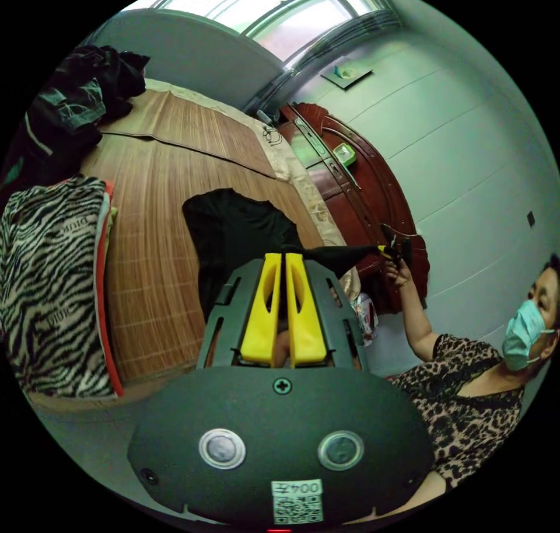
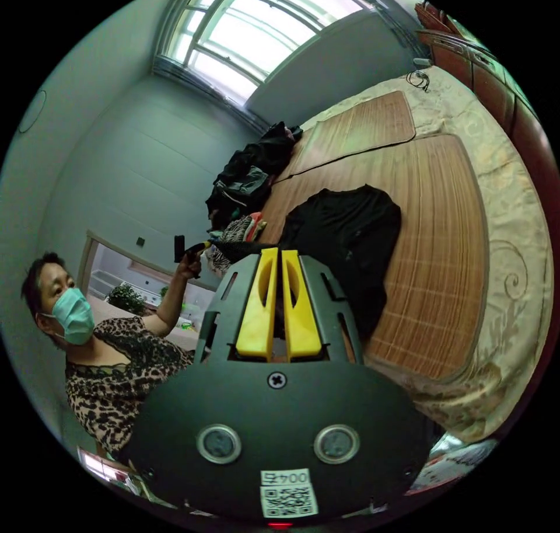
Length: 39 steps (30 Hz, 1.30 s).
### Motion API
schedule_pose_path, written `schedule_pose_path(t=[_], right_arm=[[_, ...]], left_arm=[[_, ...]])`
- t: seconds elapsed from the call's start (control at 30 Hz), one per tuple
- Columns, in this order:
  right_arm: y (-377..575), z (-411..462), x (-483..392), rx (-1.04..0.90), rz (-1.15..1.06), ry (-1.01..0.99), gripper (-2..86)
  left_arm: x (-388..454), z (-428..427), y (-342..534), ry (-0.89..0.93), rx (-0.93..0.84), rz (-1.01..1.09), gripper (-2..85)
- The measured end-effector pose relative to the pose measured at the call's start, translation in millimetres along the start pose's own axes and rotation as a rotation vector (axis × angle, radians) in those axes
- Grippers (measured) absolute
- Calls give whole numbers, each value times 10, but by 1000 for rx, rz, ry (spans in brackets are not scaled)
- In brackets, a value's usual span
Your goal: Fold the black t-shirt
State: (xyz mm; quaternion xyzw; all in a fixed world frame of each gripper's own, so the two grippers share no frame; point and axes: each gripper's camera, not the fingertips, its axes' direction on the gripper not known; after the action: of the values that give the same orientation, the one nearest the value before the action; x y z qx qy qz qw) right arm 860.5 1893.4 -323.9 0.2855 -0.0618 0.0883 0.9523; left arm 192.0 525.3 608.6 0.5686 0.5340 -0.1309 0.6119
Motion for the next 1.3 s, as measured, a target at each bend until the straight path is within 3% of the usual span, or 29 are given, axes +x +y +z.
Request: schedule_pose_path(t=[0.5,0.67,0.83,1.0,1.17,1.3], right_arm=[[-1792,1270,1982,-101,252,-20,1],[-1921,1802,2499,-85,400,-31,25],[-1852,1896,2633,6,514,-89,64],[-1658,1651,2337,151,542,-12,90],[-1203,1367,927,232,274,404,55],[-437,1459,-229,305,107,744,6]], left_arm=[[-1635,1620,-1759,-10,-72,-264,14],[-2096,2065,-1853,5,-71,-357,15],[-2353,2121,-1740,47,49,-464,13],[-2260,1846,-1423,-8,208,-499,11],[-1425,1526,-914,-289,212,-205,10],[-486,1385,115,-524,249,118,9]])
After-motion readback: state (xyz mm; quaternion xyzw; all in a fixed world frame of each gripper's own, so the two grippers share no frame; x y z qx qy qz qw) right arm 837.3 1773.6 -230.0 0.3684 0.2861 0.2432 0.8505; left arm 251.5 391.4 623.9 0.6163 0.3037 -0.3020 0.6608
